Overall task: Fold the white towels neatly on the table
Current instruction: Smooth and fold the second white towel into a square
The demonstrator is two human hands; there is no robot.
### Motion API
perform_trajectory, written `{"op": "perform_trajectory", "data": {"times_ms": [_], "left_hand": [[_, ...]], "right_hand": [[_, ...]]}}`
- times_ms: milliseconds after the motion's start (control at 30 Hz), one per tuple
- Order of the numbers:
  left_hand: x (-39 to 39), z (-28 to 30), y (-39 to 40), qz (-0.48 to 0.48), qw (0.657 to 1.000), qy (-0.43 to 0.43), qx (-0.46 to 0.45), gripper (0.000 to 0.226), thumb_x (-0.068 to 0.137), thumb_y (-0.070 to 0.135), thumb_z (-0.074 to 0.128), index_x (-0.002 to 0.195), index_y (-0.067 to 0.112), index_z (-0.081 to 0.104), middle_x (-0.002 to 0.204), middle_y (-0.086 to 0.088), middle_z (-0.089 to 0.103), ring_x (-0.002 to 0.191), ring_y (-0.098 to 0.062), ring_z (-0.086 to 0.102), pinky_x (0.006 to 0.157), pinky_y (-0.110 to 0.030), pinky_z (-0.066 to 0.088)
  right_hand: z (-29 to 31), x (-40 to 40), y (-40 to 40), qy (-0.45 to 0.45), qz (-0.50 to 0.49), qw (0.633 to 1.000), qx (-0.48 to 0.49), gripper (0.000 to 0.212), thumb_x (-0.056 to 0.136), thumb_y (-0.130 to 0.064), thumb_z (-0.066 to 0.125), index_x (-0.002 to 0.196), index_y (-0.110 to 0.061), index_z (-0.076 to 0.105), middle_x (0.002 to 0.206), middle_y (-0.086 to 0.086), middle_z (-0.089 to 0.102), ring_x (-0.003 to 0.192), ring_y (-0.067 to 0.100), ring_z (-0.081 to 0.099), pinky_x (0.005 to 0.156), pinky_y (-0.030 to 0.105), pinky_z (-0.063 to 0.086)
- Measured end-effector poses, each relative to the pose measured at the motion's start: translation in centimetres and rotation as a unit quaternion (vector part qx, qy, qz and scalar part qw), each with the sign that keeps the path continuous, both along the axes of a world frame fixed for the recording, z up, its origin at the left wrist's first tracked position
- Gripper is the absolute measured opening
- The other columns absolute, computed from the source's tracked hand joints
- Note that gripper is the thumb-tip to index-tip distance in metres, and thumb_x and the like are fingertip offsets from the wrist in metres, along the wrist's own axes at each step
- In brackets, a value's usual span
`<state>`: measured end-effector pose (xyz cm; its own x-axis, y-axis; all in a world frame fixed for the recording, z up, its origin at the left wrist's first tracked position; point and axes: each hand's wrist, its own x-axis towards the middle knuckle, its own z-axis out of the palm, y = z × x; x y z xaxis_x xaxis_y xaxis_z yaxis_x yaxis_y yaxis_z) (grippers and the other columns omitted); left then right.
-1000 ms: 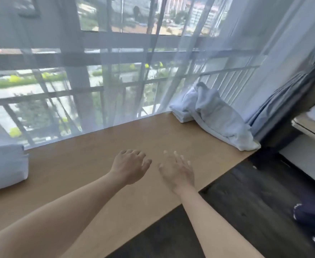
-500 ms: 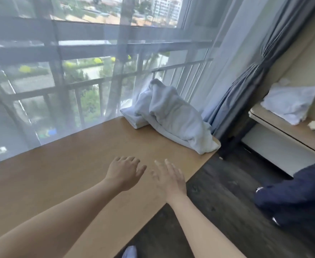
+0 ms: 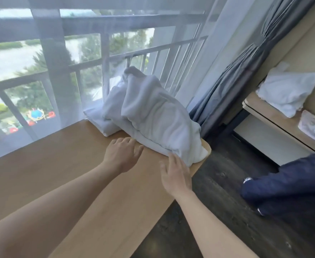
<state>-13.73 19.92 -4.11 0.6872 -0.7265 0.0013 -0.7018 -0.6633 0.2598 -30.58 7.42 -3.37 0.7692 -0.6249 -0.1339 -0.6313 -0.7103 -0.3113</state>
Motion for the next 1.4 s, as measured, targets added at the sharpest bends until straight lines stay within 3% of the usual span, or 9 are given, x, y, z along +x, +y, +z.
{"op": "perform_trajectory", "data": {"times_ms": [133,267,433,633,767,967,1100,1233,1400], "left_hand": [[3.0,0.1,-4.5,0.036,0.999,-0.008,-0.026,0.050,0.101,0.050,0.037,0.133,0.017,0.056,0.139,-0.002,0.057,0.130,-0.026,0.050,0.106,-0.040,0.035],[5.5,-0.4,-8.9,0.078,0.996,-0.030,-0.029,0.054,0.100,0.051,0.042,0.137,0.013,0.050,0.144,-0.006,0.051,0.132,-0.027,0.046,0.107,-0.040,0.036],[8.5,-0.8,-14.2,0.097,0.992,-0.079,-0.021,0.068,0.093,0.060,0.052,0.144,0.014,0.044,0.148,-0.005,0.048,0.135,-0.029,0.043,0.109,-0.044,0.034],[13.5,-2.4,-19.9,0.187,0.978,-0.095,-0.018,0.093,0.082,0.075,0.054,0.149,0.013,0.033,0.154,-0.008,0.037,0.141,-0.033,0.033,0.109,-0.047,0.028],[15.3,-3.5,-21.8,0.231,0.962,-0.147,0.015,0.106,0.075,0.088,0.042,0.146,0.010,0.033,0.137,-0.004,0.045,0.120,-0.025,0.035,0.091,-0.043,0.024],[16.5,-5.3,-22.1,0.250,0.952,-0.176,-0.004,0.088,0.078,0.085,0.047,0.131,0.014,0.045,0.121,-0.005,0.052,0.104,-0.026,0.042,0.085,-0.038,0.027],[16.2,-6.8,-22.4,0.274,0.945,-0.177,-0.034,0.084,0.076,0.082,0.055,0.124,0.014,0.049,0.117,-0.007,0.055,0.102,-0.029,0.047,0.087,-0.037,0.029],[16.5,-6.9,-22.4,0.279,0.943,-0.174,-0.047,0.079,0.076,0.082,0.053,0.114,0.013,0.052,0.110,-0.008,0.057,0.097,-0.030,0.049,0.085,-0.037,0.030],[16.9,-5.4,-22.8,0.298,0.943,-0.137,-0.061,0.069,0.084,0.079,0.037,0.096,0.013,0.053,0.094,-0.006,0.058,0.089,-0.030,0.052,0.080,-0.036,0.034]], "right_hand": [[-0.6,3.2,-5.8,-0.016,0.003,1.000,-0.016,0.056,0.105,-0.045,0.028,0.152,-0.015,0.029,0.158,0.004,0.032,0.144,0.023,0.026,0.118,0.042,0.026],[-1.9,6.9,-11.8,-0.012,0.012,1.000,-0.020,0.054,0.106,-0.045,0.024,0.154,-0.021,0.030,0.164,0.002,0.023,0.151,0.028,0.011,0.122,0.045,0.014],[-3.4,12.2,-18.3,0.023,0.012,1.000,0.002,0.050,0.106,-0.048,0.021,0.155,-0.038,0.019,0.167,-0.006,0.003,0.152,0.033,-0.002,0.117,0.065,0.008],[-5.5,18.5,-24.1,0.032,0.007,0.999,-0.025,0.053,0.103,-0.056,0.014,0.153,-0.039,0.015,0.166,0.000,0.005,0.146,0.044,0.009,0.110,0.065,0.022],[-6.7,22.6,-24.7,0.038,0.016,0.999,-0.014,0.064,0.097,-0.067,0.010,0.154,-0.038,0.009,0.163,0.004,0.012,0.141,0.046,0.017,0.109,0.069,0.018],[-9.0,23.7,-24.5,-0.030,0.025,0.993,-0.107,0.070,0.095,-0.067,0.034,0.147,-0.020,0.037,0.137,0.014,0.048,0.120,0.043,0.044,0.106,0.059,0.030],[-9.6,23.8,-24.3,-0.055,0.020,0.992,-0.112,0.061,0.097,-0.061,0.040,0.137,-0.016,0.049,0.124,0.012,0.056,0.111,0.039,0.050,0.098,0.056,0.035],[-9.7,23.9,-24.3,-0.106,0.016,0.984,-0.141,0.051,0.099,-0.055,0.048,0.120,-0.010,0.059,0.102,0.011,0.060,0.091,0.033,0.053,0.080,0.047,0.039],[-9.3,23.9,-24.3,-0.116,0.028,0.980,-0.159,0.040,0.098,-0.048,0.054,0.105,-0.009,0.062,0.093,0.010,0.058,0.083,0.031,0.054,0.072,0.045,0.040]]}}
